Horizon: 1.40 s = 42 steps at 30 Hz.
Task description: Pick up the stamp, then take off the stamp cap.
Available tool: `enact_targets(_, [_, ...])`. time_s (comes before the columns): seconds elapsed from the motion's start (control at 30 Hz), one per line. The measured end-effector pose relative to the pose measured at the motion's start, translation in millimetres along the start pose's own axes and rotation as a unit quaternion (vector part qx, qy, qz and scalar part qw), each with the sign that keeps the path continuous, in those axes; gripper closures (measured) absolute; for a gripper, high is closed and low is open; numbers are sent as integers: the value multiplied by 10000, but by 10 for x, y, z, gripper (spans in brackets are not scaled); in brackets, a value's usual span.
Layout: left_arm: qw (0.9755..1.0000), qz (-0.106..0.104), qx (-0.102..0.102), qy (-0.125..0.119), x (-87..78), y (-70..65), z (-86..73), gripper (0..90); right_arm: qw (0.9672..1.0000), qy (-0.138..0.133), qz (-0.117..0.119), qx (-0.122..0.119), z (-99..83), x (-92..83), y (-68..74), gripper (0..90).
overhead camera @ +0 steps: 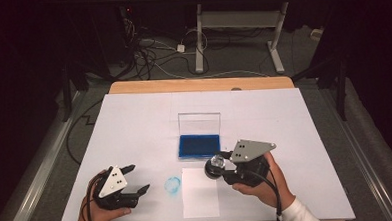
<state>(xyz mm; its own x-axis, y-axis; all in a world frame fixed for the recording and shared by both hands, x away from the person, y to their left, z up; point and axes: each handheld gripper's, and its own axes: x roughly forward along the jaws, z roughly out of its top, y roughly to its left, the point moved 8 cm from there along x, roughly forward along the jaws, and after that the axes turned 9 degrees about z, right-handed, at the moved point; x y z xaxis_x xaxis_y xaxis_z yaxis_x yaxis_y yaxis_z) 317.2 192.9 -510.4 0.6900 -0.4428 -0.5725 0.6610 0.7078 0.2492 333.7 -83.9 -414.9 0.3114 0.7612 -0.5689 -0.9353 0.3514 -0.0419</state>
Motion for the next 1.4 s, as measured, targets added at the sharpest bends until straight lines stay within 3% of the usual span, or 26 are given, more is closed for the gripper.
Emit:
enact_targets(0.5, [9997,-232,-47,-71,74,-108,72,211,9999,-116,47,4,74,92,15,569])
enact_targets(0.7, [9980,-536,-46,-324,183,-272,342,211,9992,-381,92,118,179,157,13,569])
enact_targets(0.83, [9966,-703,253,-355,301,-466,489,213,9986,-472,155,156,252,240,57,569])
enact_targets(1.0, [9939,-894,283,-577,362,-597,653,230,9979,-549,320,134,337,332,145,569])
enact_targets(1.23, [9910,-936,90,-950,386,-653,833,231,9964,-689,459,158,425,407,213,569])
enact_targets(1.4, [9900,-900,169,-1078,396,-718,891,240,9948,-823,544,268,455,397,211,569])
